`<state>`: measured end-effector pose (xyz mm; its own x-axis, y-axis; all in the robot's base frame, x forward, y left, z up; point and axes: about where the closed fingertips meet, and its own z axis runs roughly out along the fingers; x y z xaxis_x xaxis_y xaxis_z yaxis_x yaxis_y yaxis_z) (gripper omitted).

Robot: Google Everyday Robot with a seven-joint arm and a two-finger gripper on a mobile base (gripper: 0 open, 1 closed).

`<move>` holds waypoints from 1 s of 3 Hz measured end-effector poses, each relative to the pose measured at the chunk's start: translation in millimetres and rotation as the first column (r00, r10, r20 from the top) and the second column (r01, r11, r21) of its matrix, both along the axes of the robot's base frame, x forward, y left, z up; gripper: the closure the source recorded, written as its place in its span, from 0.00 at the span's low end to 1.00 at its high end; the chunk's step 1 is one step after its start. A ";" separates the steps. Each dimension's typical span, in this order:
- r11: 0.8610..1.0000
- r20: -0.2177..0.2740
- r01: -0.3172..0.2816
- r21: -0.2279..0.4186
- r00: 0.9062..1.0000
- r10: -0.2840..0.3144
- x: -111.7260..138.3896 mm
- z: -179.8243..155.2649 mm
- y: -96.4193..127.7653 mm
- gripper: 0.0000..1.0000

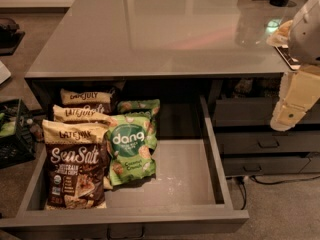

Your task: Pick green rice chip bag from top drawer and place on counter

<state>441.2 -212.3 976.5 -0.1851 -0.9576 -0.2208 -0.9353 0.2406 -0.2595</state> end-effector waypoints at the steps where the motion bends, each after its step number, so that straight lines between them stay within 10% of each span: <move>1: 0.999 0.002 -0.038 0.005 0.999 0.038 22.4 -7.9 23.1 0.00; 2: 0.994 -0.061 -0.104 0.019 0.993 0.105 61.6 -42.2 72.6 0.00; 3: 0.994 -0.060 -0.104 0.019 0.993 0.105 61.6 -42.2 72.6 0.00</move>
Offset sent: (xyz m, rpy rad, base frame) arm 0.1035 0.1224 -0.0774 0.0265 0.1419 0.1676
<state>502.8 -139.8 934.3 -0.0981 -0.9689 -0.2273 -0.9695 0.1446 -0.1979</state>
